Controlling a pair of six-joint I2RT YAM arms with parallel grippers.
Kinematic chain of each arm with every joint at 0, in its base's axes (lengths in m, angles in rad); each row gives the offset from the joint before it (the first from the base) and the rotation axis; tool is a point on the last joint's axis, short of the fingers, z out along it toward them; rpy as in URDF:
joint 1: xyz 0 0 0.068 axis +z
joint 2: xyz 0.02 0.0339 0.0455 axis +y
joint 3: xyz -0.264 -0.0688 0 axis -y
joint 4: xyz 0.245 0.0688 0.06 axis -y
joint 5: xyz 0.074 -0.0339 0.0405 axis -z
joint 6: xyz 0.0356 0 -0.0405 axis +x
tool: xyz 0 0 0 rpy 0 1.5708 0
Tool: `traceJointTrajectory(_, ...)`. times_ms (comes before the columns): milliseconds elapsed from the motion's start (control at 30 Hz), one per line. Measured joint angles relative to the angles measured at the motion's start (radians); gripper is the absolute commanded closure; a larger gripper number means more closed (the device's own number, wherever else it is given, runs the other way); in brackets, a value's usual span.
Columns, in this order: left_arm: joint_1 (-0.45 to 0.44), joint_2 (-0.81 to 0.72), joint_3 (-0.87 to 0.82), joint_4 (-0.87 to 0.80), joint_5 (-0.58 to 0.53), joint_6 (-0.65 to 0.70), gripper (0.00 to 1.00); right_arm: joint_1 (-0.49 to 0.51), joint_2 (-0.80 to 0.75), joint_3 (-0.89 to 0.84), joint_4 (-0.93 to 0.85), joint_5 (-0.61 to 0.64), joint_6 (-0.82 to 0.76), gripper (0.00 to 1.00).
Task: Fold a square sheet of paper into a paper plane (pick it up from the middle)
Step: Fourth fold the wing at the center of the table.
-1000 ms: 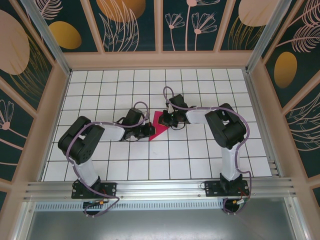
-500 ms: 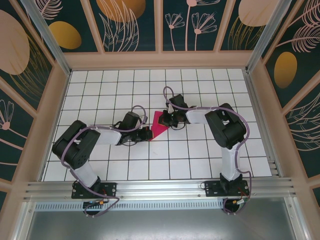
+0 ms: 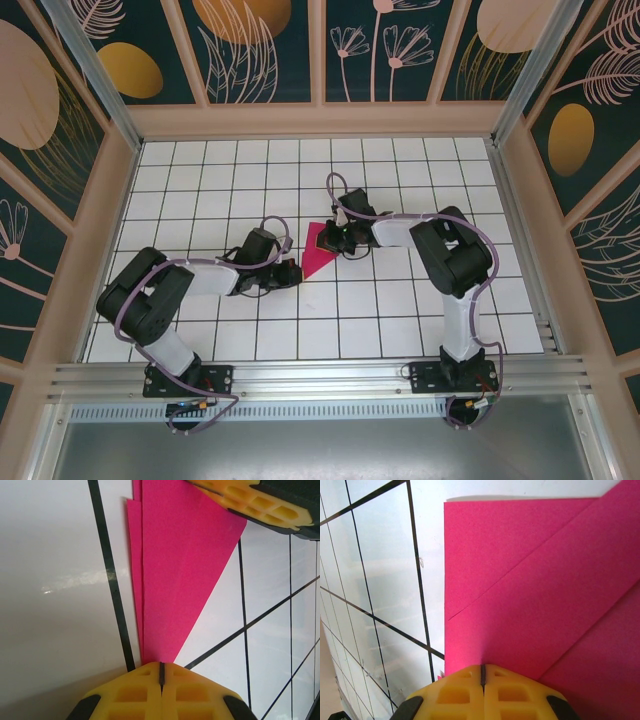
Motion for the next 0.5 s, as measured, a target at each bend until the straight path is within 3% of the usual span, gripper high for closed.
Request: traceJointTrajectory(500, -0.012, -0.089, 0.004, -0.175, -0.046, 0.061, 1.0, 0.0, 0.003, 0.002, 0.0, -0.003, 0.0, 1.0)
